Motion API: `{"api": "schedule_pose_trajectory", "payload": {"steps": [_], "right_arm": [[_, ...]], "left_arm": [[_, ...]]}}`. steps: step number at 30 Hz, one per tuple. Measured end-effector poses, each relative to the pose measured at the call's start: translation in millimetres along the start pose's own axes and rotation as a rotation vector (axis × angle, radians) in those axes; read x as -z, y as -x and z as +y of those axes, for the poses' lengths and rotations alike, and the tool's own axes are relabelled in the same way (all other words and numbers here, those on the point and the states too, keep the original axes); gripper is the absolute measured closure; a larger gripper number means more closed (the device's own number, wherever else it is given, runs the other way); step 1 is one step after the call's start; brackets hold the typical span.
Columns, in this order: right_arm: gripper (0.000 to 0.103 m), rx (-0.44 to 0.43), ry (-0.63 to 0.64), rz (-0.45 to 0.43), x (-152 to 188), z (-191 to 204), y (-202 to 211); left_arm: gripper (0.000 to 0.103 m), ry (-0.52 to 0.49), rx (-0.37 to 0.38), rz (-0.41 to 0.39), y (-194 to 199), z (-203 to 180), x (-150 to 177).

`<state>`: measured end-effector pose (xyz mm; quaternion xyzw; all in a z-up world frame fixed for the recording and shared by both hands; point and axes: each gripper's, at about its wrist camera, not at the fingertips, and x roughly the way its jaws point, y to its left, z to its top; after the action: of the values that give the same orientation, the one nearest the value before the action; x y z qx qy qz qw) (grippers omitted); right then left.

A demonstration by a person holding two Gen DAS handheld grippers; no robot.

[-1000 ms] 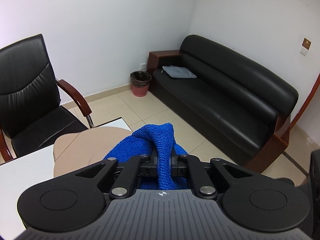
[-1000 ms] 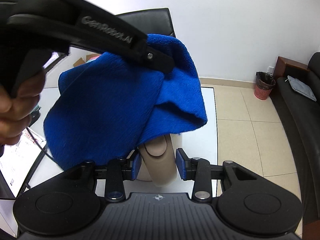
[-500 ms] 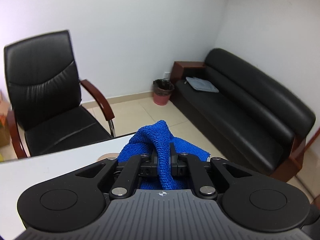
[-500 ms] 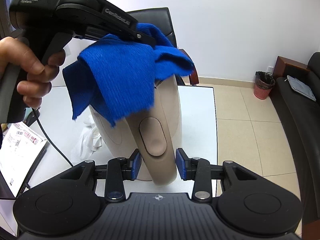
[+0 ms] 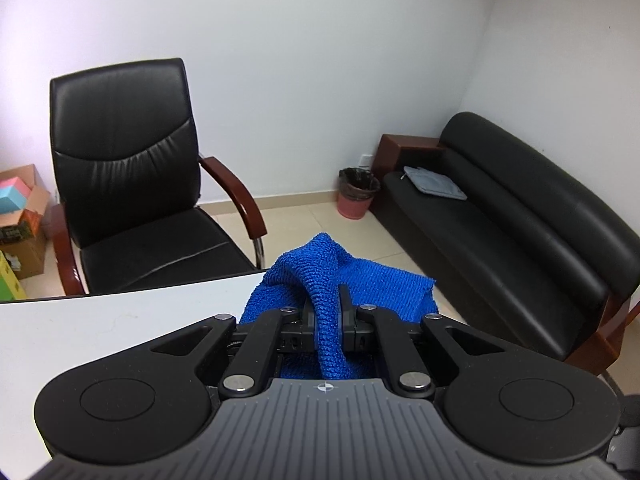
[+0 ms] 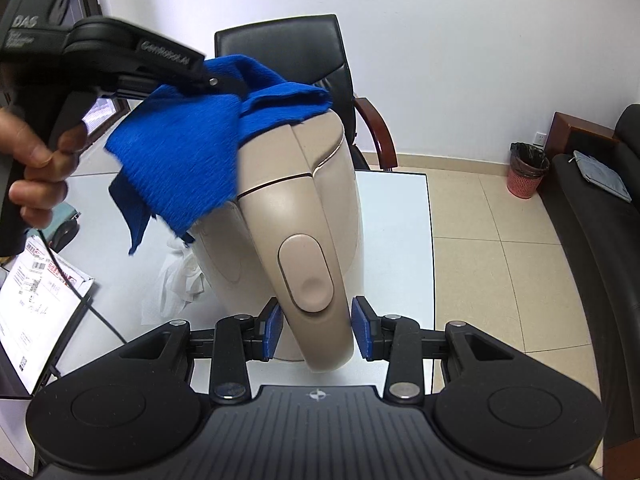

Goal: Clean container
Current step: 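Rub the blue cloth down the kettle side with the left tool while the right tool holds the handle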

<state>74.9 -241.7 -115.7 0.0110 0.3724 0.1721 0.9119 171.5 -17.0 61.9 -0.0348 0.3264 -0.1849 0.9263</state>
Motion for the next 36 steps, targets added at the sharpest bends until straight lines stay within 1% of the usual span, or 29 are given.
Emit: {"api": "schedule_pose_trajectory", "payload": {"steps": [9,16,20,28,30,32,34,36], "right_arm": [[0.064,0.001,-0.004,-0.003,2,-3,0],[0.064,0.0,-0.006,-0.003,4,-4,0],[0.064,0.0,-0.009,-0.005,6,-2,-2],[0.064,0.0,-0.01,-0.005,6,-2,-1],[0.064,0.0,-0.01,-0.005,5,-3,-2],[0.064,0.0,-0.009,-0.004,4,-3,-3],[0.064,0.0,-0.01,-0.004,4,-3,-3],[0.064,0.001,-0.011,-0.004,5,-2,-3]], "left_arm": [[0.093,-0.031,-0.028,-0.019,22,2,15],[0.092,-0.049,-0.004,-0.034,34,-4,28],[0.092,-0.08,-0.002,-0.032,38,-14,32],[0.091,-0.1,0.046,-0.032,41,-28,40],[0.091,-0.096,0.08,-0.023,41,-31,41],[0.091,-0.114,0.104,-0.019,41,-40,44],[0.091,-0.148,0.102,-0.02,40,-48,46],[0.091,-0.158,0.11,-0.018,38,-54,46]]}}
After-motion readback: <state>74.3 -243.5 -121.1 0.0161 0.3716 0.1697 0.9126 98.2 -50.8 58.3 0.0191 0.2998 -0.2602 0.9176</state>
